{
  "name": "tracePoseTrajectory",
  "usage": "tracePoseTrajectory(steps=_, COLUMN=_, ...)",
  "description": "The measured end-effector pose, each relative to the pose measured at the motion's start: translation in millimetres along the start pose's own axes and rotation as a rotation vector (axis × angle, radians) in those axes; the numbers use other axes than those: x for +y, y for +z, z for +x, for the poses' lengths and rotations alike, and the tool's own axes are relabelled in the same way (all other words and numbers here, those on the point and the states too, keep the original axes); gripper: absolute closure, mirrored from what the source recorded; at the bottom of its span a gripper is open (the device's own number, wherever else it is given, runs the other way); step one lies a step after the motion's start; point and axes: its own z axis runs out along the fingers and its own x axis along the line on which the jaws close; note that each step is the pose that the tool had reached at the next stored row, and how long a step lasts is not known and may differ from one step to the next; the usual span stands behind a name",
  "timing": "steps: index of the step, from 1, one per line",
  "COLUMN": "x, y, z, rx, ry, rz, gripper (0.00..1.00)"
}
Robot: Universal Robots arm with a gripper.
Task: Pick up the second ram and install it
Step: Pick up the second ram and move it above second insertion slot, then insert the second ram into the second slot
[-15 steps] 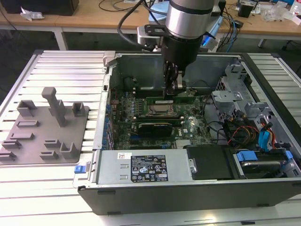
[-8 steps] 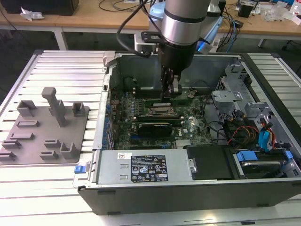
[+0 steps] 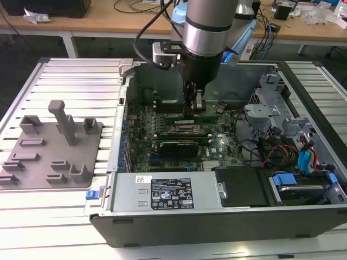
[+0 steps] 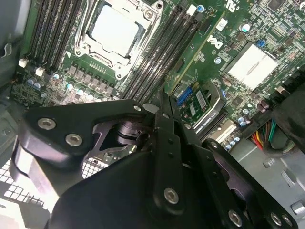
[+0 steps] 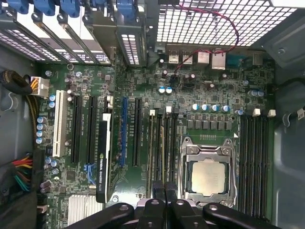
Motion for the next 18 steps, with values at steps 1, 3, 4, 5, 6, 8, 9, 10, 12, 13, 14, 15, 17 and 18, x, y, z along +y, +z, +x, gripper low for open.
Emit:
tracePoseTrajectory(steps=1, x=0.0, y=0.1, z=-0.2, rx=0.0003, ry=0.0, rz=0.0, gripper=0.91)
tracePoseTrajectory(steps=3, x=0.0, y=0.1, z=-0.3, rx=0.0005, ry=0.0, rz=0.0, gripper=0.91)
tracePoseTrajectory(steps=4, x=0.0, y=0.2, z=-0.4, rx=0.0005, ry=0.0, rz=0.0, gripper=0.91)
tracePoseTrajectory(steps=5, x=0.0, y=0.3, z=-0.5, rx=0.0008, ry=0.0, rz=0.0, gripper=0.91)
tracePoseTrajectory(steps=6, x=0.0, y=0.3, z=-0.6, rx=0.0009, ry=0.0, rz=-0.0001, gripper=0.91)
tracePoseTrajectory(steps=8, x=-0.1, y=0.4, z=-0.7, rx=0.0011, ry=0.0, rz=-0.0001, gripper=0.91)
tracePoseTrajectory(steps=9, x=-0.1, y=0.4, z=-0.7, rx=0.0012, ry=0.0, rz=-0.0001, gripper=0.91)
tracePoseTrajectory(steps=10, x=-0.1, y=0.4, z=-0.8, rx=0.0012, ry=0.0, rz=0.0, gripper=0.91)
tracePoseTrajectory(steps=12, x=-0.1, y=0.4, z=-0.8, rx=0.0013, ry=0.0, rz=-0.0001, gripper=0.91)
tracePoseTrajectory(steps=13, x=-0.1, y=1.6, z=-0.9, rx=0.0012, ry=0.0, rz=0.0, gripper=0.91)
tracePoseTrajectory(steps=14, x=-0.2, y=3.3, z=-0.8, rx=0.0013, ry=0.0, rz=-0.0001, gripper=0.91)
tracePoseTrajectory(steps=15, x=-0.2, y=4.2, z=-0.8, rx=0.0012, ry=0.0, rz=0.0, gripper=0.91)
tracePoseTrajectory(steps=17, x=-0.3, y=5.9, z=-0.8, rx=0.0013, ry=0.001, rz=-0.0001, gripper=0.91)
tracePoseTrajectory(steps=18, x=-0.3, y=6.7, z=-0.8, rx=0.0013, ry=0.001, rz=-0.0001, gripper=0.91)
